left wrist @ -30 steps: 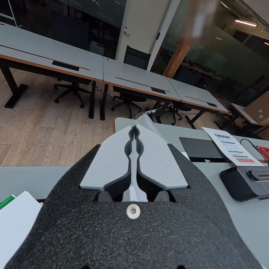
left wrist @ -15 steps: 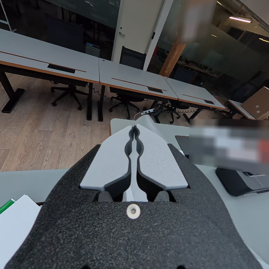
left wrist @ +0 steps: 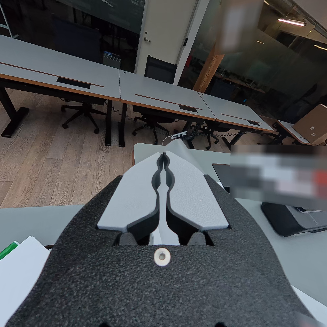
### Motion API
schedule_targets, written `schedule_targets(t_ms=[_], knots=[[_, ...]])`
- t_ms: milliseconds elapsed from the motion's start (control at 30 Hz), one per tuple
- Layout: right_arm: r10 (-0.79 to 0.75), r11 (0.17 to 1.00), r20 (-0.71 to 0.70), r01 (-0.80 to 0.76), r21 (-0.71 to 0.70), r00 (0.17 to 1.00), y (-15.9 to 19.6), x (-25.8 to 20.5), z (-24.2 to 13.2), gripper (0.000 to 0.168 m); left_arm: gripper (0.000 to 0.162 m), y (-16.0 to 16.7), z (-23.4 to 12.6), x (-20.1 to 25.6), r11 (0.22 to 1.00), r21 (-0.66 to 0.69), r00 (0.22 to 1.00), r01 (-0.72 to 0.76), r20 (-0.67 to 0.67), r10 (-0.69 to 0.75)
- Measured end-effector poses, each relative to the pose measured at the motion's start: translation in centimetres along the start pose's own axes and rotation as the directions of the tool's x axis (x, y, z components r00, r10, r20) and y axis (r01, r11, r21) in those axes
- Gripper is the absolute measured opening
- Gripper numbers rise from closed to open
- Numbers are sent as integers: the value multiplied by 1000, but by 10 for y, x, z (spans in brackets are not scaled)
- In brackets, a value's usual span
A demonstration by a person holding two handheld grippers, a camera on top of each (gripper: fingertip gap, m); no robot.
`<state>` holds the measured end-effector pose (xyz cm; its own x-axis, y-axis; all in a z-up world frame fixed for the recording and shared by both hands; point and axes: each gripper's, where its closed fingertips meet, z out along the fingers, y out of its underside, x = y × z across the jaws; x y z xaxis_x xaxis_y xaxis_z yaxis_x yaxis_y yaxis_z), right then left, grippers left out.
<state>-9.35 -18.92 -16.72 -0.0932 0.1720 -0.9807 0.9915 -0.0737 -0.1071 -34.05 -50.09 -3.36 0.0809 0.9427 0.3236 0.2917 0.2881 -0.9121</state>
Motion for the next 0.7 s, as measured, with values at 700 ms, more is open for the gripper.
schedule_targets(t_ms=[700], knots=[[33, 991, -24, -30, 128, 999, -11, 18, -17, 0, 0, 2, -1, -4, 1000, -9, 1000, -13, 6, 13]])
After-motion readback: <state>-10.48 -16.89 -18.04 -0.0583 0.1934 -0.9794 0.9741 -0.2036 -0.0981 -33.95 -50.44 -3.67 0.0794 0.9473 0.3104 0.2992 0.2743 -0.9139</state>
